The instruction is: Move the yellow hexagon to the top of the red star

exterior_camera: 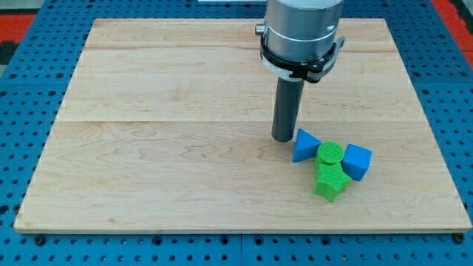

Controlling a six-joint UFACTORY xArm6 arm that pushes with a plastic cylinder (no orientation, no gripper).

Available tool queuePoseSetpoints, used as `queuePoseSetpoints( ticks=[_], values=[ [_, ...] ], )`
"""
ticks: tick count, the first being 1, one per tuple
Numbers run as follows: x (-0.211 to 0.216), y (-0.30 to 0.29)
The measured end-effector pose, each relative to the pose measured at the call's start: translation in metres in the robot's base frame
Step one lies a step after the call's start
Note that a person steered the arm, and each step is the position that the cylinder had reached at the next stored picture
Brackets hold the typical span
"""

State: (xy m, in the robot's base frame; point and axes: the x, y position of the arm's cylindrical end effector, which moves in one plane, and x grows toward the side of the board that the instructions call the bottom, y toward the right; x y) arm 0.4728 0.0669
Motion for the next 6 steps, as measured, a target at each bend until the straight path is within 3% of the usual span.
queuePoseSetpoints(
  ticks=[1,3,6],
  values=[
    [-0.018,0.0],
    [-0.101,0.078],
    [-0.168,0.081]
  ],
)
